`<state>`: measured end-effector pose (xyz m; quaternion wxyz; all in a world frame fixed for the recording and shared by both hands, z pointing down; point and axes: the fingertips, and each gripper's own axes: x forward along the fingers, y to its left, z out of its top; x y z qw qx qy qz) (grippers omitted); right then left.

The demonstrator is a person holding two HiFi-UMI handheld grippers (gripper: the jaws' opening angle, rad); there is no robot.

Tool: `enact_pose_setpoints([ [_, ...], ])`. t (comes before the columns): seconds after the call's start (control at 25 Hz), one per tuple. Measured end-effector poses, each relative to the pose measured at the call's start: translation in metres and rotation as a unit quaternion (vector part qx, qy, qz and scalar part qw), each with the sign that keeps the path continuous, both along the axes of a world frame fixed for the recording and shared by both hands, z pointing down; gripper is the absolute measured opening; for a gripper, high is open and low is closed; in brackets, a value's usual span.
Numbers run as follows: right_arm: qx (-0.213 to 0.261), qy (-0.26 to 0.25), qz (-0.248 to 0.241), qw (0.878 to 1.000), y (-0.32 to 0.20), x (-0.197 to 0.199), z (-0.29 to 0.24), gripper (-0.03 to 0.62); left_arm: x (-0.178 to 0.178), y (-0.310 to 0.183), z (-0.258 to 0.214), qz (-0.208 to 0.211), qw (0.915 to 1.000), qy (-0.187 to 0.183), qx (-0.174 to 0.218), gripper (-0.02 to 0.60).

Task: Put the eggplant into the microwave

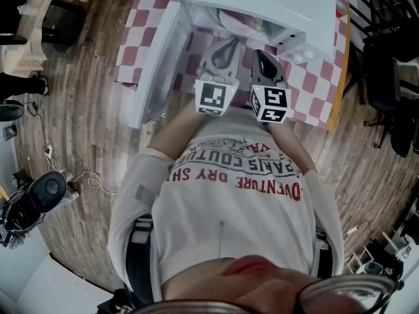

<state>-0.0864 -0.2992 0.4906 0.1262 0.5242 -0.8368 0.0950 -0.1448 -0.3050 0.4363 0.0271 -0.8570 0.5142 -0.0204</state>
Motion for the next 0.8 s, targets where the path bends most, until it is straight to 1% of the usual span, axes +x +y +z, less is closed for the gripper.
enact_pose_setpoints([
  [0.12,0.009,0.005,-0.005,1.0,0.002,-0.002,-0.004,0.026,-0.002,0.001,-0.002,-0.002,1.0,0.003,0.002,0.025],
  [0.4,0.013,0.011,-0.005,1.0,0.0,-0.003,-0.006,0.026,-0.008,0.0,0.002,-0.009,0.9996,0.019,-0.017,0.026],
  [0.52,0.015,0.013,-0.013,1.0,0.0,-0.007,-0.007,0.026,-0.014,0.0,0.001,-0.017,0.9995,0.022,-0.015,0.026],
  [0.68,0.017,0.009,-0.015,1.0,0.002,-0.009,-0.008,0.026,-0.018,0.0,0.003,-0.025,0.9987,0.039,-0.022,0.025],
  [0.8,0.022,0.006,-0.014,1.0,0.001,-0.009,-0.011,0.026,-0.018,-0.001,0.006,-0.022,0.9981,0.047,-0.031,0.025],
])
